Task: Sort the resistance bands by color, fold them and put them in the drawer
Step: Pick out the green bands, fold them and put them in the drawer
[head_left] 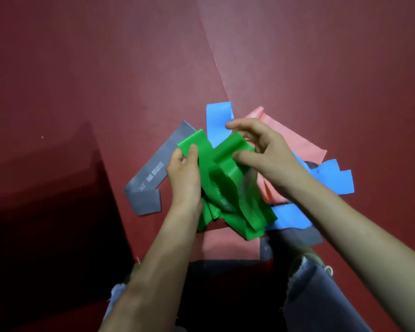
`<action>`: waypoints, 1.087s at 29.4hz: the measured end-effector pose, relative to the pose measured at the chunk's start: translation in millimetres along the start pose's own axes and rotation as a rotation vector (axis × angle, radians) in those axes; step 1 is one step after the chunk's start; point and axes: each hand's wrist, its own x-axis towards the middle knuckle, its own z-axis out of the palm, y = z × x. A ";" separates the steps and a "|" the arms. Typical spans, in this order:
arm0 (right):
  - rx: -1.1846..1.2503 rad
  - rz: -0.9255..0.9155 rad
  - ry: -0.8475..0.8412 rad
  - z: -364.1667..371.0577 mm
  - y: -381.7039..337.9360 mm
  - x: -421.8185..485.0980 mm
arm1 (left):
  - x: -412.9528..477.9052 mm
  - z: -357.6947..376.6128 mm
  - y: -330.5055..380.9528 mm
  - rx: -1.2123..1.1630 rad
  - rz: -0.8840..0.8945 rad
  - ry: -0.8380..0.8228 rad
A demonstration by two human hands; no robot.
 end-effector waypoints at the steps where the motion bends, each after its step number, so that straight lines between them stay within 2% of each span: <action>1: 0.005 -0.025 -0.012 1.2 -2.0 1.3 | -1.4 5.6 2.0 -0.008 -0.006 -0.054; 5: 0.060 -0.022 0.041 6.7 0.5 11.5 | -8.2 16.7 12.1 -0.024 -0.039 -0.188; 11: 0.063 -0.021 0.212 14.3 5.1 17.8 | -6.4 17.1 12.4 -0.026 -0.094 -0.207; 14: 0.046 -0.011 0.202 18.1 8.0 17.7 | -9.4 15.5 15.0 -0.012 -0.128 -0.231; 19: -0.067 -0.004 0.221 23.5 13.3 17.8 | -17.7 13.2 16.5 0.002 -0.069 -0.298; 23: -0.136 -0.012 0.232 25.2 15.6 22.4 | -19.9 12.4 18.5 -0.005 -0.077 -0.285; 29: -0.260 -0.024 0.252 27.6 22.5 19.7 | -13.4 12.7 15.9 -0.034 -0.093 -0.171; 32: -0.293 0.027 0.246 21.3 28.4 10.9 | -8.4 11.0 16.8 -0.077 -0.049 -0.116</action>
